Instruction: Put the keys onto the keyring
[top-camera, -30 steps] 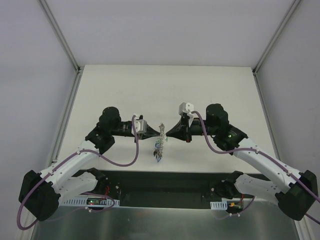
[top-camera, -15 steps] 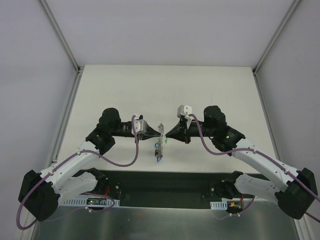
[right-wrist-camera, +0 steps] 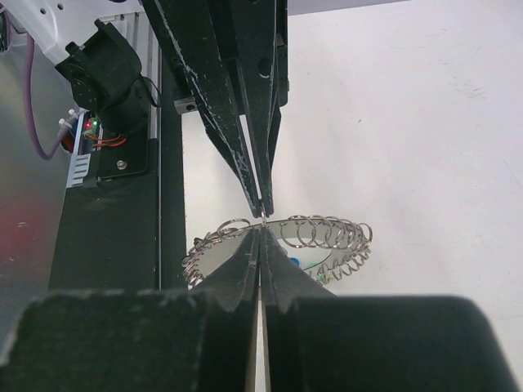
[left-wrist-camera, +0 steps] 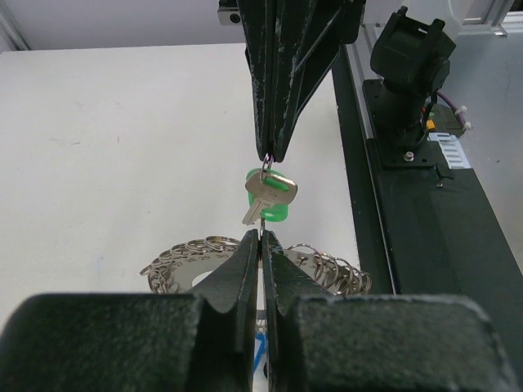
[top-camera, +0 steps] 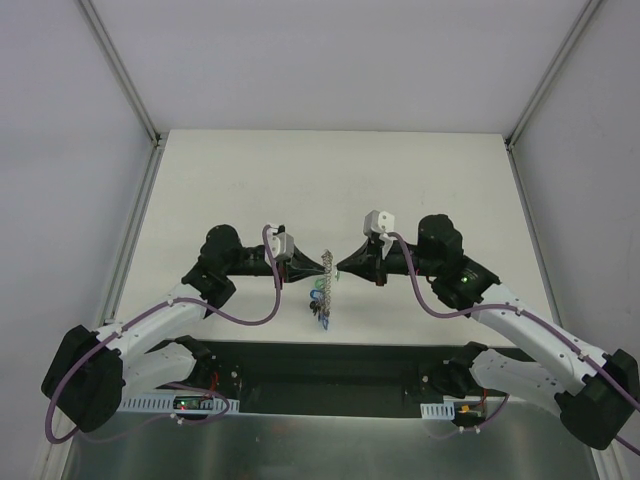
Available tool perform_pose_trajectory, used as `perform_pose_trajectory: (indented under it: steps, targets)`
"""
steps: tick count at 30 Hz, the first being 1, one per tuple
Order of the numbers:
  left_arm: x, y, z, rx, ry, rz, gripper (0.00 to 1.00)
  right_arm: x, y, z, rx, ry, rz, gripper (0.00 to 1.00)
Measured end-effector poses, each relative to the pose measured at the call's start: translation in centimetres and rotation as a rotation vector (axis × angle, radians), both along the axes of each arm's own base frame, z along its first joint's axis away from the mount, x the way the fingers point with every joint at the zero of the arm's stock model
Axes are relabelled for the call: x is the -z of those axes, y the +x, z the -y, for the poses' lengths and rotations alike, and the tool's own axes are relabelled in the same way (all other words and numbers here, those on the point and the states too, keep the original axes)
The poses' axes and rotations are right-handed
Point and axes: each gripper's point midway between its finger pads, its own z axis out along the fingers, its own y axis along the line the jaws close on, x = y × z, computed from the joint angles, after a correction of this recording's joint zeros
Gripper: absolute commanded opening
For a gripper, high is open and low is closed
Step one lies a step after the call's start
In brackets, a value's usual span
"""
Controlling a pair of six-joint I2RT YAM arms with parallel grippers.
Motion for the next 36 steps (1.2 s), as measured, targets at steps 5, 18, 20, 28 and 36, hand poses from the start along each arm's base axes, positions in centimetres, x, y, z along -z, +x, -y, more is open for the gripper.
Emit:
perform_pose_trajectory:
  steps: [5,18,20,28,36]
  targets:
    - [-0.71,0.18,0.11,-0.012,-0.029,-0.003,0.00,0.11,0.10,0.09,0.004,-0.002,-0.002,0.01]
    - [-1.04,0.24,0.15,-0.014,-0.040,0.003,0.00,0.22,0.03,0.01,-0.003,-0.003,-0.006,0.01]
    - [-1.04,0.23,0.15,-0.014,-0.040,0.002,0.00,0.30,0.01,-0.02,-0.006,-0.005,-0.009,0.01]
    - [-1.03,0.09,0.15,-0.006,-0.039,0.001,0.00,0.41,-0.05,-0.08,-0.012,-0.006,-0.013,0.01]
    - [-0.90,-0.23,0.18,0.013,-0.036,-0.010,0.00,0.52,-0.04,-0.13,-0.014,-0.008,-0.015,0.01]
